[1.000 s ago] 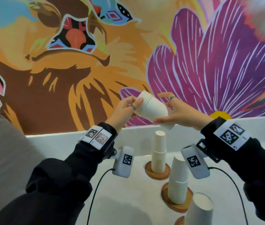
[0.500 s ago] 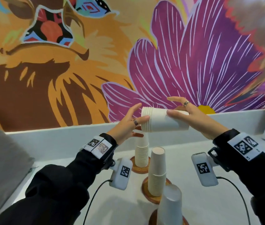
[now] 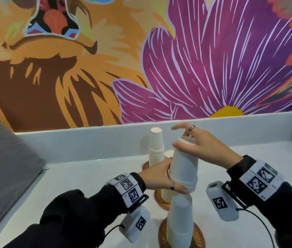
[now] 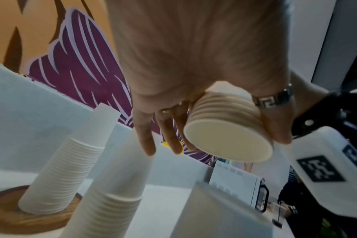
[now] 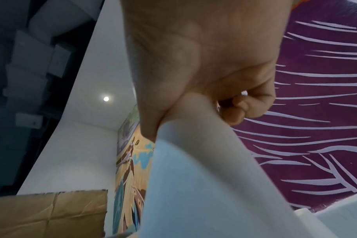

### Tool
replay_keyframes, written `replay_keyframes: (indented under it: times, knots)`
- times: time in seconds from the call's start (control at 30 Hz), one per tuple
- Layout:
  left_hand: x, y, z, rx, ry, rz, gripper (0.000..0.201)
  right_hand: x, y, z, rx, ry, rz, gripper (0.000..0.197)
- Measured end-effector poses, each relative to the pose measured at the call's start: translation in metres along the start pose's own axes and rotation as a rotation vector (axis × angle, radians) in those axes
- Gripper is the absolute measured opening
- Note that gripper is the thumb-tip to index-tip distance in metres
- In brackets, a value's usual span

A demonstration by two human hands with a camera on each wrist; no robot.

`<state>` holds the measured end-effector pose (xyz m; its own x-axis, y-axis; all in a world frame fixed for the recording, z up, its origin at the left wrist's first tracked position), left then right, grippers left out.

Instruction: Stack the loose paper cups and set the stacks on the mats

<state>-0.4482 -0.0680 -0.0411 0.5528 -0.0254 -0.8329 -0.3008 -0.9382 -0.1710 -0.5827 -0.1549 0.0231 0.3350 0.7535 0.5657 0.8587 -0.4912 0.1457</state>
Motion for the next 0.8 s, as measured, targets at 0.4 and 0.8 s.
replay_keyframes:
  times: [0.4, 0.8]
  knots:
    - [0.022, 0.000, 0.016, 0.033, 0.073, -0.168, 0.070, -0.012, -0.001, 0.033, 0.352, -0.194, 0.040, 0.058]
    - [0.025, -0.010, 0.008, 0.238, 0.205, -0.320, 0.069, 0.035, 0.023, 0.011, 0.224, -0.139, -0.067, 0.049]
Point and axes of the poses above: each hand's wrist, its own y-axis towards the middle knuckle, its own z-axis out of the palm, x = y × z, the point moved 1 cm from there along y, towards the middle knuckle, and after that the axes turned 13 degrees about x, right-handed, at the moved point
